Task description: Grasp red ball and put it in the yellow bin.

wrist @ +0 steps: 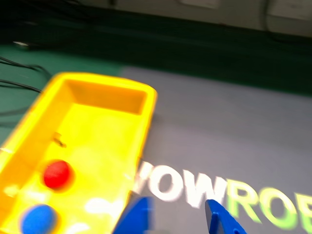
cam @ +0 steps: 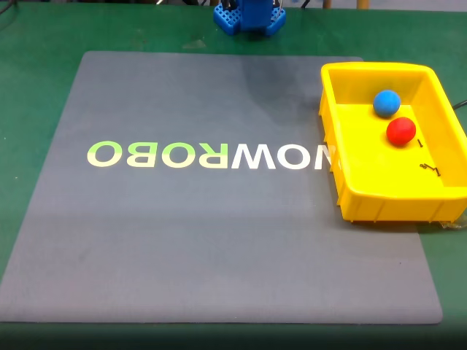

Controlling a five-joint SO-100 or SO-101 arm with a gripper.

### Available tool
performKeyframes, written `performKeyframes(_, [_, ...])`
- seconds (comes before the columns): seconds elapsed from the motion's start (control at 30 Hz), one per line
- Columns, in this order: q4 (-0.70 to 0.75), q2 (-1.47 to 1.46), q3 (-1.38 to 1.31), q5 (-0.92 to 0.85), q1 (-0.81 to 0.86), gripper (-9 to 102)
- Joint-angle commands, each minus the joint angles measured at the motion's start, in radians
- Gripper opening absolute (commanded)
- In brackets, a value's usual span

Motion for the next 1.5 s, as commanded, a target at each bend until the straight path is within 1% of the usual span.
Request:
performKeyframes(0.0, [0.003,0.221,0.179,-0.021,0.074,0])
performKeyframes(0.13, [0.049,0.382,0.351,-0.006,0.117,0])
performKeyframes(0.23, [0.071,0.449,0.454,0.015,0.135,0])
performKeyframes(0.67, [0.040,0.512,0.773,0.048,0.160,0])
performKeyframes(0.8, [0.077,0.518,0.793,0.049,0.179,0])
performKeyframes(1.0, [0.216,0.520,0.793,0.083,0.181,0])
performKeyframes(1.13, [0.371,0.537,0.795,0.087,0.169,0])
performKeyframes(1.27, [0.502,0.630,0.795,0.091,0.164,0])
performKeyframes(1.47, [0.517,0.630,0.795,0.100,0.156,0])
